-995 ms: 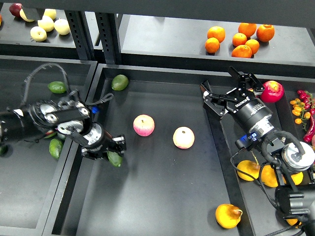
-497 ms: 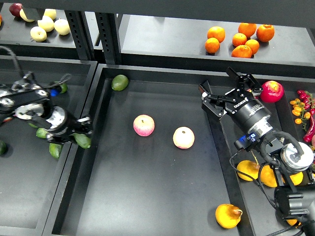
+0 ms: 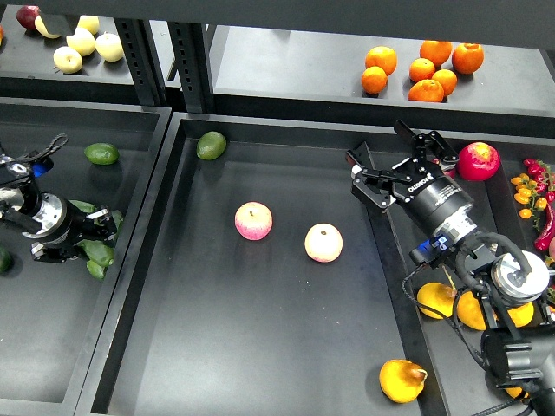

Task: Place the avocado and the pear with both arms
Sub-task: 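Lift the avocado with the left gripper and carry it into the avocado bin, then lower the avocado into the bin and open the left gripper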

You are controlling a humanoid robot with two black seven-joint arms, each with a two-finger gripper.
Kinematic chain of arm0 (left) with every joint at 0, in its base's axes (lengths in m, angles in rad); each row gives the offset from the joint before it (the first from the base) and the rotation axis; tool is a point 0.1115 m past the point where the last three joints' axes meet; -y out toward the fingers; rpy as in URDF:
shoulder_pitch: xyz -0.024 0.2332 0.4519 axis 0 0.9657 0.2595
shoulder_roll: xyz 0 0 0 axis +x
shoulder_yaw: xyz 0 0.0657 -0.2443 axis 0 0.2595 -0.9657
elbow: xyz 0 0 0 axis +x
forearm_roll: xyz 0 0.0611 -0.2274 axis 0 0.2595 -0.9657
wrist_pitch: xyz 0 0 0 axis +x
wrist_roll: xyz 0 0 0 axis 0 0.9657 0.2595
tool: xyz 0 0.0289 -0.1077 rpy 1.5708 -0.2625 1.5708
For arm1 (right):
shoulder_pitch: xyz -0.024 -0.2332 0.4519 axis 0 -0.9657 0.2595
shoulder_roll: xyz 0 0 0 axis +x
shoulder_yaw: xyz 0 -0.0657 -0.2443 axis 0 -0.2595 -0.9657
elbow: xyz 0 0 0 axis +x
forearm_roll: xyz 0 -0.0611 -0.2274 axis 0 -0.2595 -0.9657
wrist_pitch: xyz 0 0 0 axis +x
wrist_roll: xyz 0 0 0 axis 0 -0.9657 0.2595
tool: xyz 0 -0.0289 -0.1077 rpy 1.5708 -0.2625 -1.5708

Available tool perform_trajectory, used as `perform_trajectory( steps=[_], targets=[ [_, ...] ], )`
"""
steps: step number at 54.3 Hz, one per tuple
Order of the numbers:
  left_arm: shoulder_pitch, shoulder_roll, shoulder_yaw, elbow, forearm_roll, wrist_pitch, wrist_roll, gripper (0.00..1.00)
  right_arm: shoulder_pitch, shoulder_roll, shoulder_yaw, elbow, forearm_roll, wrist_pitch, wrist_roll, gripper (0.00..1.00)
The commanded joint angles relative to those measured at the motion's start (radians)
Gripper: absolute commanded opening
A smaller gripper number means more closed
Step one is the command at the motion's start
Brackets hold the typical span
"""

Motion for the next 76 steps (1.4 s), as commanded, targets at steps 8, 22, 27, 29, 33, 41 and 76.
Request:
perform_trajectory(
  steps=[8,22,27,29,33,41,76],
  targets=[
    [0.070,0.022,-0.052,0.005,0.015,0.000,0.000,0.09,0.000,0.000,-0.007,0.000,-0.001,-0.001,0.000,1.00],
    [0.143,0.022,-0.104,0.009,0.058,0.000,0.000,0.10,0.000,0.000,-0.013,0.002,-0.001,0.001,0.000,1.00],
    [0.169,0.022,-0.129,0.014,0.072,0.000,0.000,0.10,0.000,0.000,-0.013,0.002,0.000,0.001,0.000,1.00],
    [0.179,0.022,-0.141,0.016,0.077,0.000,0.000,0.10,-0.001,0.000,-0.015,0.000,-0.001,0.001,0.000,1.00],
    [0.198,0.022,-0.156,0.019,0.087,0.000,0.000,0.11,0.000,0.000,-0.020,0.002,-0.001,0.001,0.000,1.00],
    [0.222,0.019,-0.172,0.020,0.101,0.000,0.000,0.12,-0.001,0.000,-0.023,0.002,-0.001,0.002,0.000,1.00],
    [0.238,0.018,-0.179,0.020,0.127,0.000,0.000,0.35,-0.001,0.000,-0.027,0.002,-0.001,0.007,0.000,1.00]
  ],
)
